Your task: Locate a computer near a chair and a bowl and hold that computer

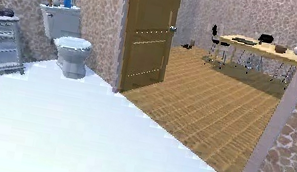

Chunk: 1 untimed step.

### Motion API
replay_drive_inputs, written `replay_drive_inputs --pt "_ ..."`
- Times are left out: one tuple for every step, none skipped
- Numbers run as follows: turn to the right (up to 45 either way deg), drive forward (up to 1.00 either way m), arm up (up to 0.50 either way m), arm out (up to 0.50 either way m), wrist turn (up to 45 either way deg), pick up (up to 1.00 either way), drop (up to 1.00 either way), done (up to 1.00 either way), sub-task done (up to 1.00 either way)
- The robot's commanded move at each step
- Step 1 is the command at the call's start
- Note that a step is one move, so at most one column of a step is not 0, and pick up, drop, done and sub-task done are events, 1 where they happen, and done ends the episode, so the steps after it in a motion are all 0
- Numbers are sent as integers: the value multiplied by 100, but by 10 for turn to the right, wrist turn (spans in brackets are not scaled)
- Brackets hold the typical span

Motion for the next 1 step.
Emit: replay_drive_inputs --pt "120 0 0 0 0 0 0 0 0"
